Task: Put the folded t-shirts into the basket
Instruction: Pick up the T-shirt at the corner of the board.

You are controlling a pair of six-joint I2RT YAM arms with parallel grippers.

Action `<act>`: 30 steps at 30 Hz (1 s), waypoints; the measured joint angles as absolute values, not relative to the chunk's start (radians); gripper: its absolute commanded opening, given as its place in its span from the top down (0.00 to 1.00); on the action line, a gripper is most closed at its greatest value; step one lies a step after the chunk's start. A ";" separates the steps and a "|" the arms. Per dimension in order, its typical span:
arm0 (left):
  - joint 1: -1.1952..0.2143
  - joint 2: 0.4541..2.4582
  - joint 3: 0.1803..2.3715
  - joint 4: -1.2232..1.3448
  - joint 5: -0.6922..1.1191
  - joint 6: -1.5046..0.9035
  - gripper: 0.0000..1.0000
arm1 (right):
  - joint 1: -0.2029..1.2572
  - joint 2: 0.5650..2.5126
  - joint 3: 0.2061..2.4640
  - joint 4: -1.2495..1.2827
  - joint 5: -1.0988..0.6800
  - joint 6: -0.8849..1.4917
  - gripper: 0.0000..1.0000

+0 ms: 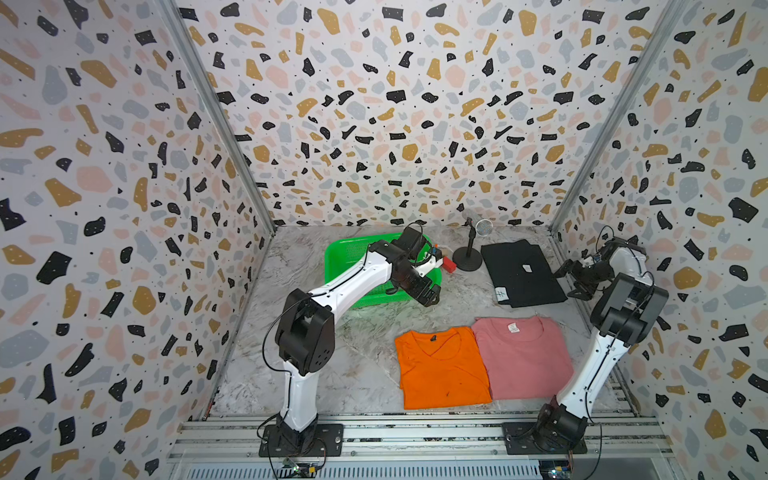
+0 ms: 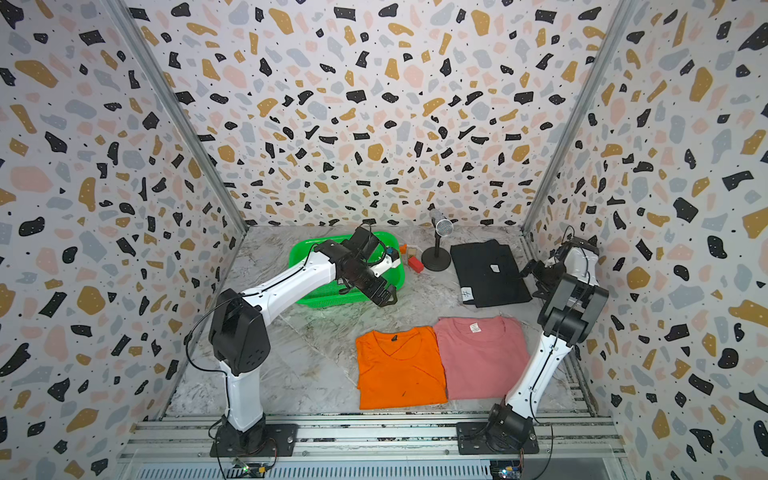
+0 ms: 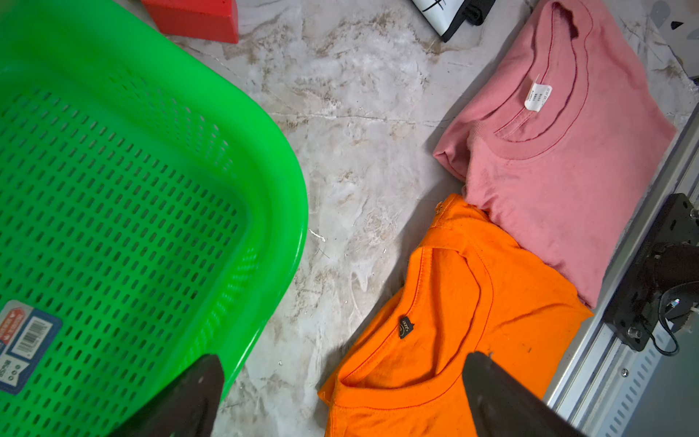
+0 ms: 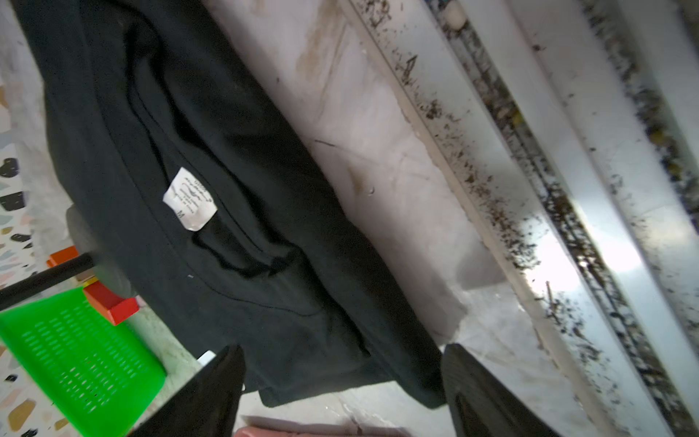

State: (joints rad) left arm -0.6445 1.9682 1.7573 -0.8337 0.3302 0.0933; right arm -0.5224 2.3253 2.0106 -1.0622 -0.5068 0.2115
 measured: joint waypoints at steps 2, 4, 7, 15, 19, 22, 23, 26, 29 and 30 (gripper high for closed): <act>-0.645 1.981 1.764 -0.833 0.330 0.094 0.00 | -0.527 2.327 1.991 -1.063 -0.535 0.212 0.21; -0.645 1.986 1.766 -0.833 0.330 0.094 0.00 | -0.527 2.329 1.975 -1.065 -0.548 0.213 0.21; -0.645 1.987 1.770 -0.834 0.330 0.094 0.00 | -0.526 2.335 1.964 -1.066 -0.553 0.218 0.20; -0.645 1.988 1.801 -0.837 0.330 0.109 0.00 | -0.521 2.334 1.948 -1.068 -0.515 0.226 0.21; -0.645 1.988 1.806 -0.842 0.326 0.124 0.00 | -0.513 2.336 1.968 -1.103 -0.465 0.228 0.23; -0.645 1.988 1.811 -0.846 0.323 0.133 0.00 | -0.504 2.348 2.001 -1.144 -0.425 0.227 0.26; -0.645 1.988 1.811 -0.846 0.322 0.136 0.00 | -0.501 2.356 2.017 -1.158 -0.413 0.228 0.26; -0.645 1.988 1.811 -0.846 0.322 0.137 0.00 | -0.486 2.386 2.056 -1.189 -0.371 0.226 0.30; -0.645 1.990 1.812 -0.847 0.323 0.137 0.00 | -0.472 2.404 2.075 -1.214 -0.342 0.224 0.36; -0.645 1.991 1.814 -0.848 0.323 0.137 0.00 | -0.468 2.406 2.077 -1.221 -0.335 0.223 0.37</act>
